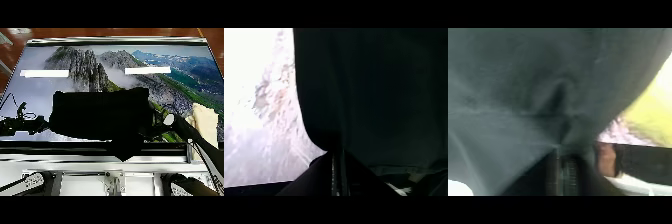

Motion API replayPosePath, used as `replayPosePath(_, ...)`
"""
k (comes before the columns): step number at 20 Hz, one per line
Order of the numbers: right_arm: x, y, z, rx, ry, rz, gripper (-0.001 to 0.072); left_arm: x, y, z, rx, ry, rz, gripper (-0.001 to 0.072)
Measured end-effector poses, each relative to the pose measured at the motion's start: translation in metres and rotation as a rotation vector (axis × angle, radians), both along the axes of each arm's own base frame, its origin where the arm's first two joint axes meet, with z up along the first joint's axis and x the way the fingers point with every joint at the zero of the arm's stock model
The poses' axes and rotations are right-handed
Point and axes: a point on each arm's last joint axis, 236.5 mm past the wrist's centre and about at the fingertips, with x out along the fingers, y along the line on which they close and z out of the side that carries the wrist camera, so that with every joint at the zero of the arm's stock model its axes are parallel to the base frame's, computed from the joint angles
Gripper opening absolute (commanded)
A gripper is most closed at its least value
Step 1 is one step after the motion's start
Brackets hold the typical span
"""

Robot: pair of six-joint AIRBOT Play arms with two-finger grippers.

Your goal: Fold the shirts.

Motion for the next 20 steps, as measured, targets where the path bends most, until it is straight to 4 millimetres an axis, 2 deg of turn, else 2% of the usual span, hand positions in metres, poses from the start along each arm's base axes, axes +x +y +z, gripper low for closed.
replayPosePath(3, 0.012, 0.006, 0.017, 0.013, -0.082, -0.001, 0.0061, 0.007, 0.004, 0.008, 0.04, -0.066, -0.025, 0.0045)
replayPosePath(8, 0.068, 0.005, 0.077, 0.058, -0.332, -0.091, 0.006, 0.045, 0.022, 0.054, 0.125, -0.26, 0.018, 0.0045)
replayPosePath(12, 0.127, 0.004, 0.116, 0.095, -0.523, -0.197, 0.006, 0.079, 0.028, 0.092, 0.158, -0.392, 0.061, 0.0045)
replayPosePath(15, 0.175, -0.001, 0.136, 0.104, -0.627, -0.27, 0.006, 0.106, 0.031, 0.11, 0.203, -0.472, 0.088, 0.0045)
replayPosePath(18, 0.221, -0.001, 0.146, 0.109, -0.689, -0.312, 0.0059, 0.134, 0.034, 0.114, 0.231, -0.509, 0.123, 0.0045)
replayPosePath(20, 0.248, -0.002, 0.147, 0.107, -0.714, -0.332, 0.006, 0.149, 0.036, 0.109, 0.236, -0.508, 0.139, 0.0045)
